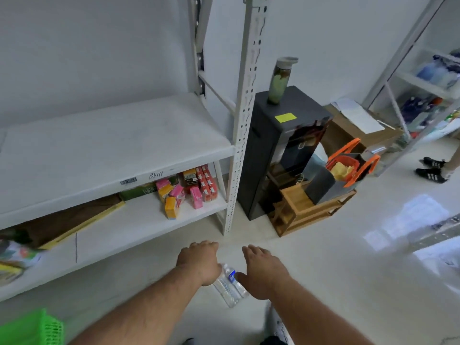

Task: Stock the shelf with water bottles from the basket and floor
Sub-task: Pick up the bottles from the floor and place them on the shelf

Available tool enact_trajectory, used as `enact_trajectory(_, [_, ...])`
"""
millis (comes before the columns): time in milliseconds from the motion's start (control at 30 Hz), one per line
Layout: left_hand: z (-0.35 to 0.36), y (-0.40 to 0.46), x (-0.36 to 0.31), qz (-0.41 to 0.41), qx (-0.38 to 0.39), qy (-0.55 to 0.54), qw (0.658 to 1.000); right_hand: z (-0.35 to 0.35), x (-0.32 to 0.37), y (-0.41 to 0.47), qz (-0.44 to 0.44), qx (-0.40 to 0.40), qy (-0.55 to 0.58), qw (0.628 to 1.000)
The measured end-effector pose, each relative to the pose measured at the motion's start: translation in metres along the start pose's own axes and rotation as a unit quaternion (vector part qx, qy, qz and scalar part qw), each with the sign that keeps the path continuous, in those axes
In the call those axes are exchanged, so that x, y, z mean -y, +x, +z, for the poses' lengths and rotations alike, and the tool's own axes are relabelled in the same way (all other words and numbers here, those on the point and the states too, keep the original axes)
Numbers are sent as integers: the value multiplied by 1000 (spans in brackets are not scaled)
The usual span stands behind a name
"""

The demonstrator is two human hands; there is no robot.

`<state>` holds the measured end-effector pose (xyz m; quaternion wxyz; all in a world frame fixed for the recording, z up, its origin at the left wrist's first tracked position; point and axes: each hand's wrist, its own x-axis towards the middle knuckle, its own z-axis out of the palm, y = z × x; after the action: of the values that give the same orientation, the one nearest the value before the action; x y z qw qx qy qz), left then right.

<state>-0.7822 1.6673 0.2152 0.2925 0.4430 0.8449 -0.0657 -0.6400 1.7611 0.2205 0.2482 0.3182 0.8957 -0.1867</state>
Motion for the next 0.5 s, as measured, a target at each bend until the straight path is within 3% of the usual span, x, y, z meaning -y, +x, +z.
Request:
enact_trajectory(300, [8, 28, -78, -142, 30, -54, 988, -29, -95, 62, -128, 49, -37, 990])
enact_trajectory(500, [29, 8, -105, -221, 36, -122, 967, -29, -114, 72, -187, 102, -78, 974])
